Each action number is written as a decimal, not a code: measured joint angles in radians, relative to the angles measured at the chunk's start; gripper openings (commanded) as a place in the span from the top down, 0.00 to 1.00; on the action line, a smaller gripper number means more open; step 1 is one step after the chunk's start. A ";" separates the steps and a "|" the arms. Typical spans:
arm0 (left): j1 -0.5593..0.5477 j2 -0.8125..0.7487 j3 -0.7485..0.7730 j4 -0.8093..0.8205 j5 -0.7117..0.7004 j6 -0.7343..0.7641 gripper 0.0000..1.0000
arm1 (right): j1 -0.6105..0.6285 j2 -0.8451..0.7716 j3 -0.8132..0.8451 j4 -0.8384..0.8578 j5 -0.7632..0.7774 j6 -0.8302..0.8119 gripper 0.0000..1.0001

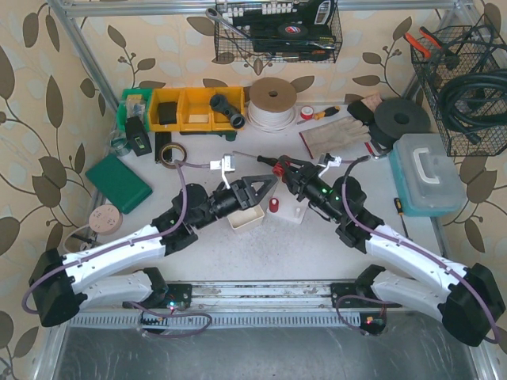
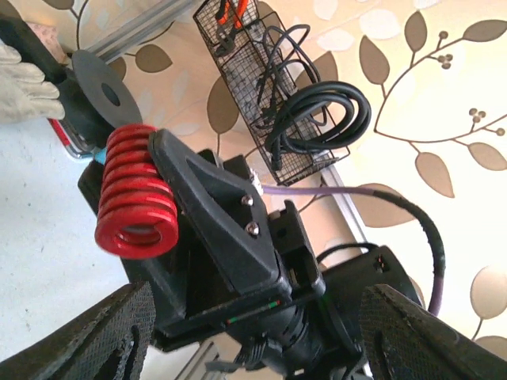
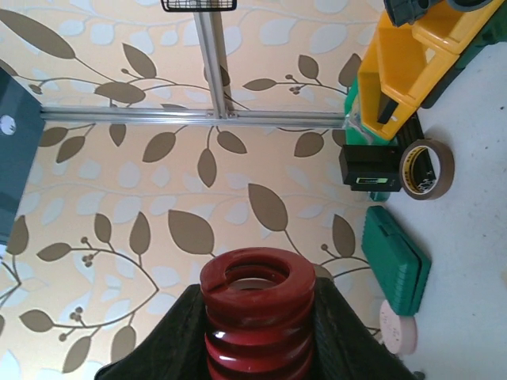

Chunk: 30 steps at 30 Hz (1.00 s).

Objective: Install the large spring

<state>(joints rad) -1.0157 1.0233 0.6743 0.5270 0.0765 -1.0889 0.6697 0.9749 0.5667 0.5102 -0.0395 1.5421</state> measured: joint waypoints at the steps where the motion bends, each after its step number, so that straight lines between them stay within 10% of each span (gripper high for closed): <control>1: 0.000 0.014 0.015 0.000 -0.003 0.000 0.26 | 0.002 -0.002 -0.005 0.011 0.006 0.013 1.00; 30: 0.055 0.158 0.097 0.023 -0.036 -0.043 0.41 | 0.055 -0.022 -0.019 0.060 0.066 0.080 1.00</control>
<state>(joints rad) -0.9611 1.1812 0.7712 0.5495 0.0402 -1.1316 0.7242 0.9531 0.5472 0.5701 0.0269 1.6222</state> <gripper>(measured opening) 0.640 0.274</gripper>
